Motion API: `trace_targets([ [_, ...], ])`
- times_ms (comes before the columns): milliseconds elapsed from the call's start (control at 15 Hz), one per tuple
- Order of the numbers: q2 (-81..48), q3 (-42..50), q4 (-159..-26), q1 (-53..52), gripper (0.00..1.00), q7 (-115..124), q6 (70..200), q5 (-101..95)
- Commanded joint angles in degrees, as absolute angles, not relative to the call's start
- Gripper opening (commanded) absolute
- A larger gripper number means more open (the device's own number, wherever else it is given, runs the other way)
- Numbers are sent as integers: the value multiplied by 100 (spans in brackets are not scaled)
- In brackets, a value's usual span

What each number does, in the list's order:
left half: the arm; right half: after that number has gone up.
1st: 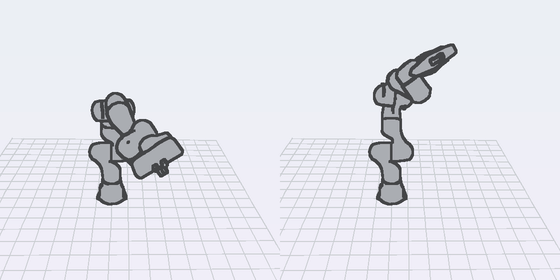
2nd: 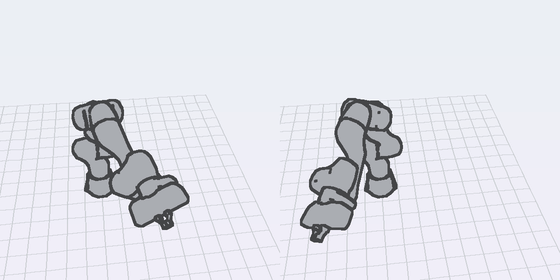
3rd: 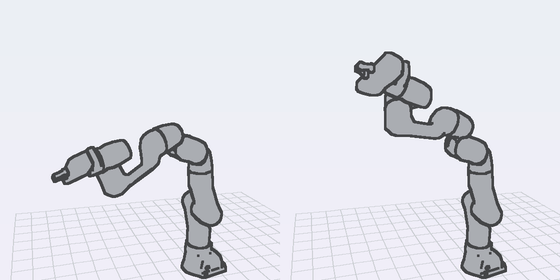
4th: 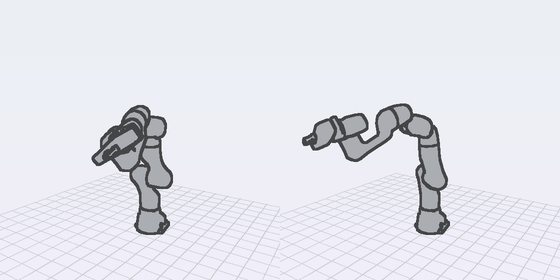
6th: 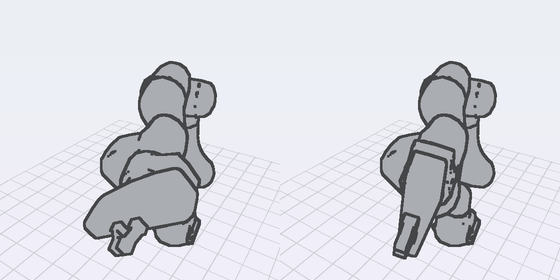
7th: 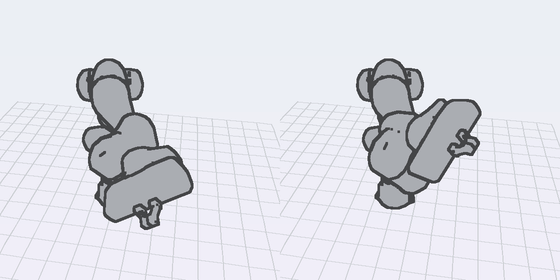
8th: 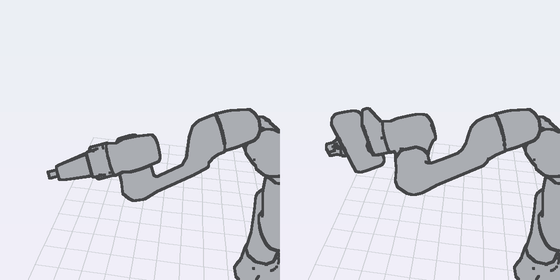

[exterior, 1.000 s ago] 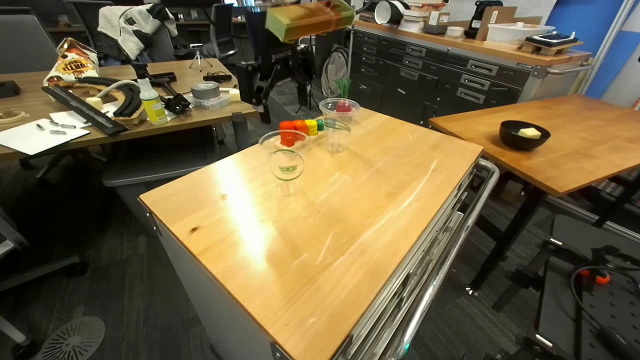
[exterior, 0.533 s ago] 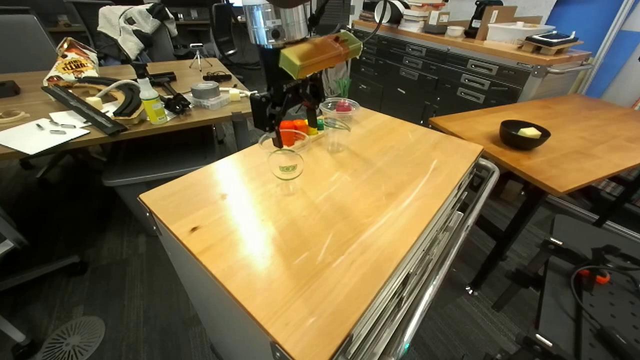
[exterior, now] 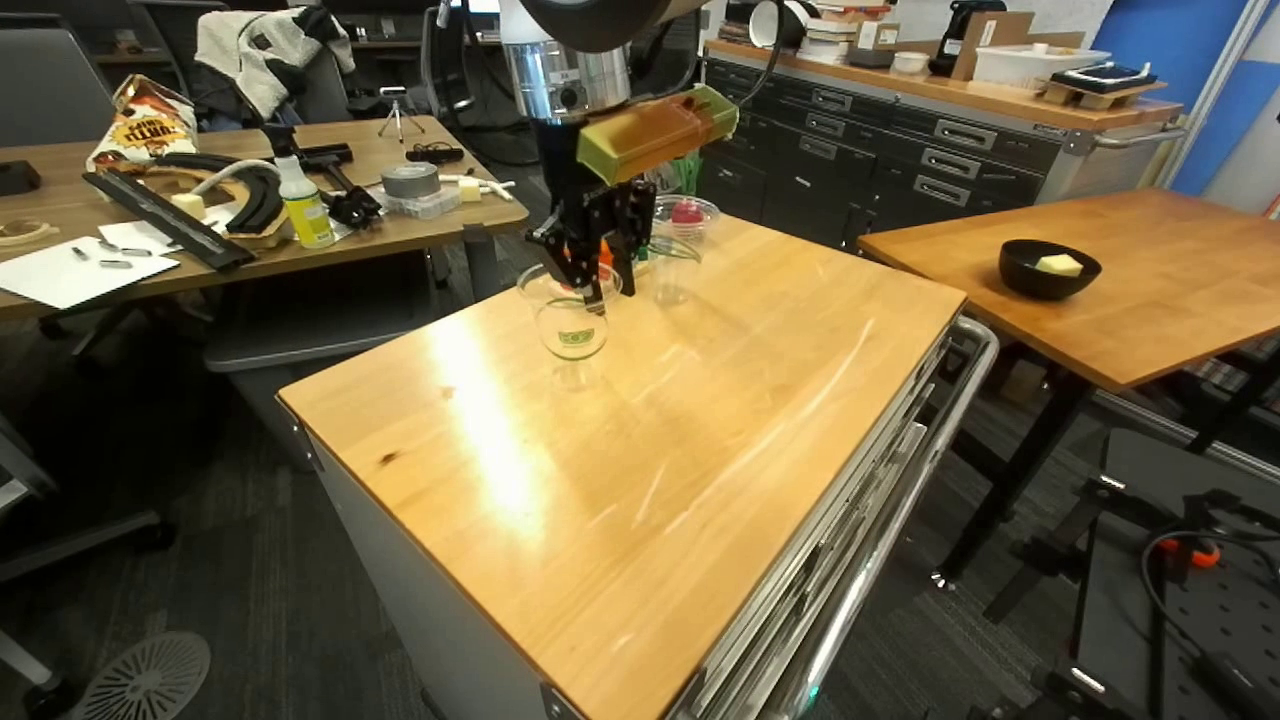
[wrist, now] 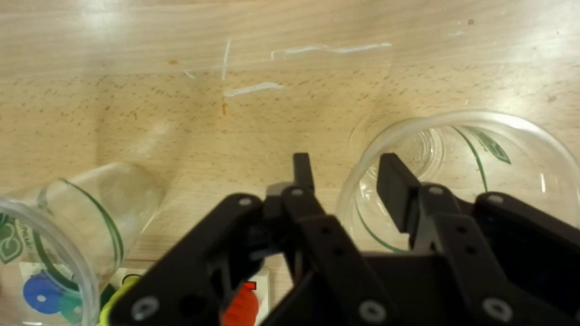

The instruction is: Stack the three cups on the table

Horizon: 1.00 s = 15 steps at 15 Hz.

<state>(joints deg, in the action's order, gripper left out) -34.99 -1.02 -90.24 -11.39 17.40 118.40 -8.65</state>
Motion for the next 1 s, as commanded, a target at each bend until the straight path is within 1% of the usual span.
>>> trace_targets([
  [0, -3114, -95, -9389, -1119, 11, 1743, 11948, -782],
  [67, -3055, -89, -9420, -1104, 4, 1746, 11933, -773],
  [133, -3003, -90, -9443, -1088, 0, 1739, 11911, -759],
  [600, -2689, -155, -9257, -762, 1, 1605, 11325, -170],
  [933, -2468, -56, -8602, -264, 1, 1660, 10494, 599],
])
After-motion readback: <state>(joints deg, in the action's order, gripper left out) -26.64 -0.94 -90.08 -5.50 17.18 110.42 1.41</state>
